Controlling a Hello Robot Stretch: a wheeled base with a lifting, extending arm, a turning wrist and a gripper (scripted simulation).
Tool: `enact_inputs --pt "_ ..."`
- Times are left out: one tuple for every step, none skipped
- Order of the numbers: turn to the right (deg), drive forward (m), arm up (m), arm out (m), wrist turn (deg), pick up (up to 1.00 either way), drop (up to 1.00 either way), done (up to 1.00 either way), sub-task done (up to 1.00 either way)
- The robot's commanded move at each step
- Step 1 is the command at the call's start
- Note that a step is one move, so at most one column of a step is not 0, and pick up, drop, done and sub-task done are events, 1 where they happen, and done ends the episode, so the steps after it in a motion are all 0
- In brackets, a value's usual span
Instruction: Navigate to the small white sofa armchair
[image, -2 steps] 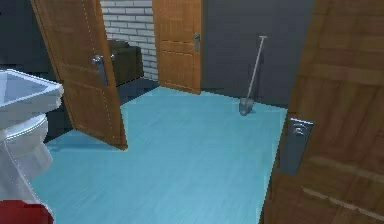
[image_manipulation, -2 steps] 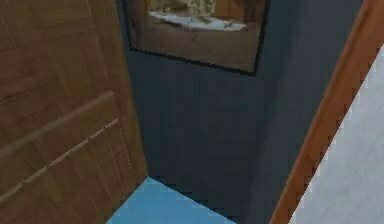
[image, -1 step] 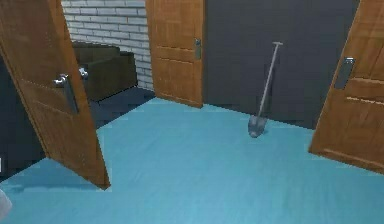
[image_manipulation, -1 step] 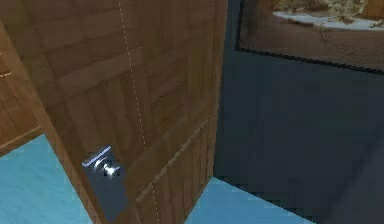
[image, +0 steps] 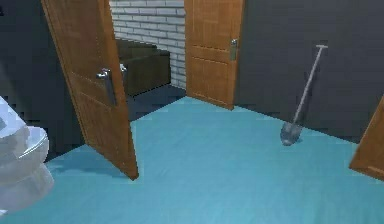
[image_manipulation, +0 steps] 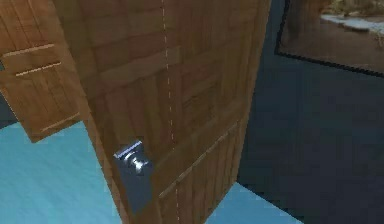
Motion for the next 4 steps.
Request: enact_inputs --pt "0.0 1.0 0.0 0.0 0.0 0.0 0.0 0.0 0.0" --pt "0.0 0.8 0.0 0.0 0.0 0.0 0.0 0.0 0.0" --pt "-45.0 0.0 0.0 0.0 0.0 0.0 0.0 0.0 0.0" --pt "-6.0 0.0 0.0 0.0 0.0 0.0 0.0 0.0 0.0"
